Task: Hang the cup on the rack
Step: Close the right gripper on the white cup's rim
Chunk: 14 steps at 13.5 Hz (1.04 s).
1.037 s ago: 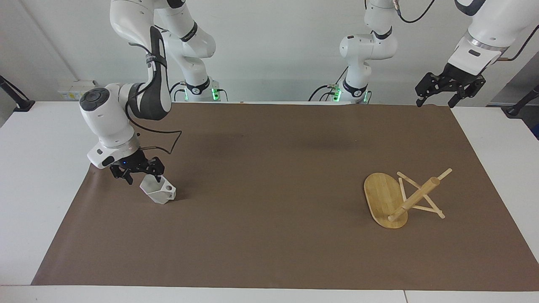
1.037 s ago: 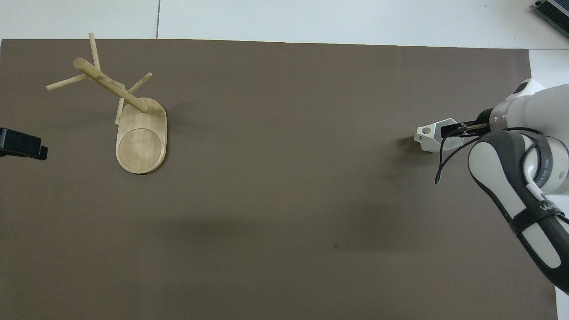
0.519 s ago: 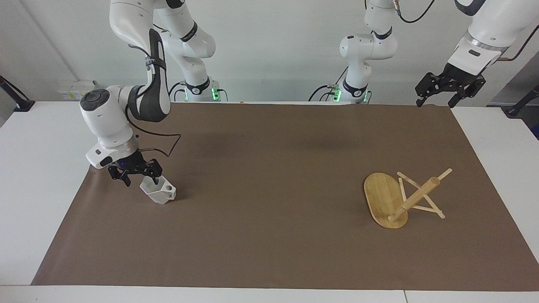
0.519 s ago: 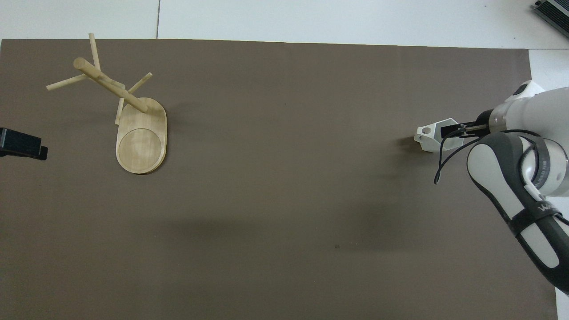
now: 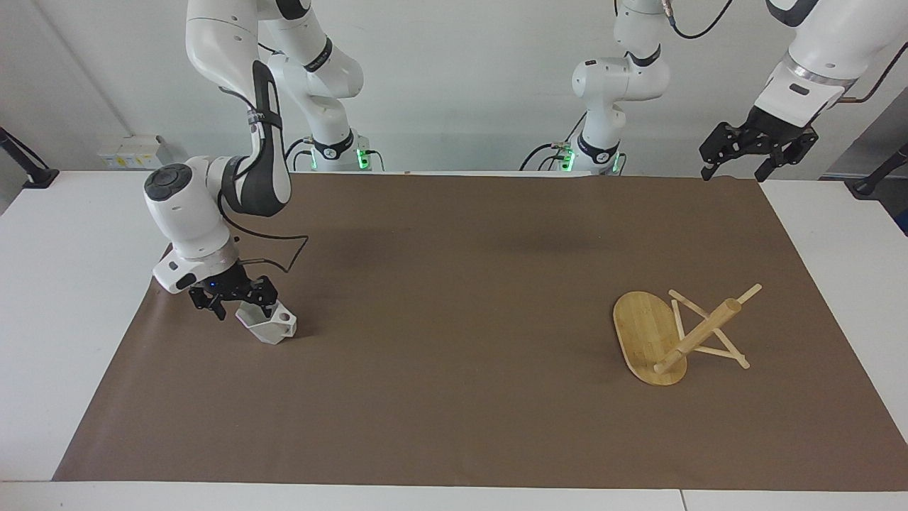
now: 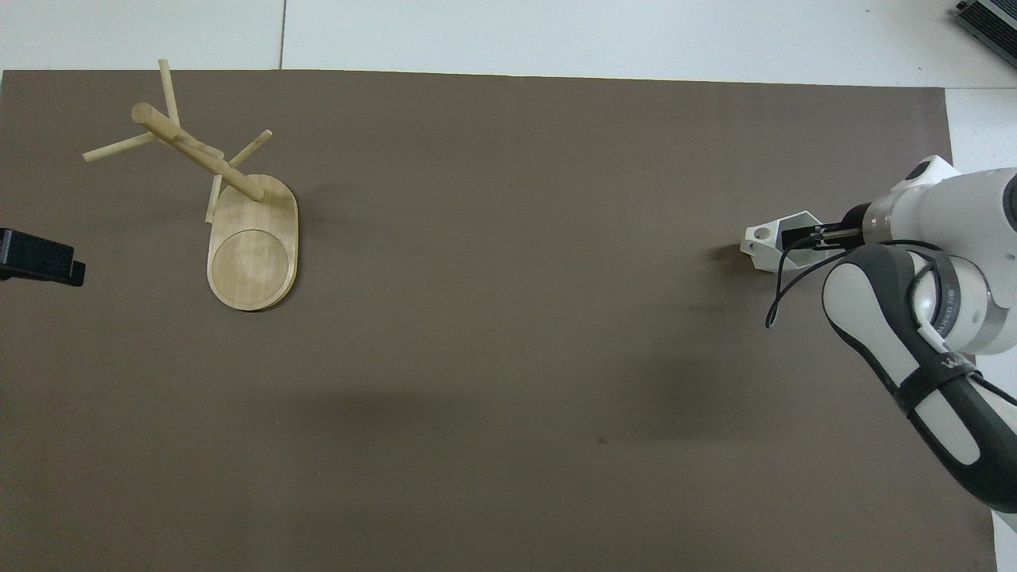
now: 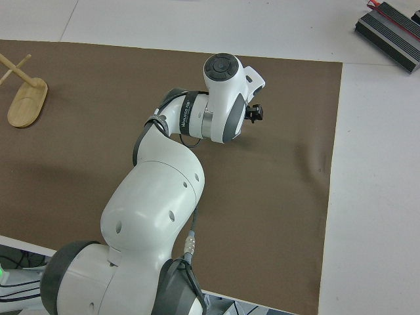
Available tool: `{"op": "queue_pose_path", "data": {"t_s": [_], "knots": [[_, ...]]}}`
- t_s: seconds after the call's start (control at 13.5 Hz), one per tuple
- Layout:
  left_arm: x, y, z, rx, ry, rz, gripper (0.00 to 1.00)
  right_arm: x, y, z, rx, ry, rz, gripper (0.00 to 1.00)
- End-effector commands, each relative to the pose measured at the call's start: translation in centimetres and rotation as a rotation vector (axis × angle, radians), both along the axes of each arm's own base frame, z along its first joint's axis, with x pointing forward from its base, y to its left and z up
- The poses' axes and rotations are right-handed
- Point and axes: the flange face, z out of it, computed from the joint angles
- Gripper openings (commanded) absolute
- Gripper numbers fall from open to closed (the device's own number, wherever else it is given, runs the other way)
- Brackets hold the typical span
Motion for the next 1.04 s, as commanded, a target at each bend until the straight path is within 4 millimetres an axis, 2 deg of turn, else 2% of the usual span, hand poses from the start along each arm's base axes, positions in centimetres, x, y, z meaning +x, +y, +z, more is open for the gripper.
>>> {"op": "queue_pose_path", "data": {"t_s": [0.0,0.22,0.52,0.59,0.96], "knots": [[-0.6,0.3,0.1,-0.005,0.005,-0.002,1.0,-0.2,0.0,0.0,0.007,-0.003,-0.016,1.0],[-0.6,0.3,0.1,-0.005,0.005,-0.002,1.0,0.0,0.3,0.3,0.007,-0.005,-0.009,0.74],[-0.6,0.3,0.1,-0.005,0.005,-0.002,1.0,0.1,0.2,0.6,0.009,0.001,-0.012,0.06],[-0.6,0.3,0.1,-0.005,0.005,-0.002,1.0,0.2,0.2,0.7,0.01,0.0,-0.015,0.0],[-0.6,0.3,0.1,-0.005,0.005,-0.002,1.0,0.4,0.3,1.3,0.011,0.0,-0.017,0.0]]}}
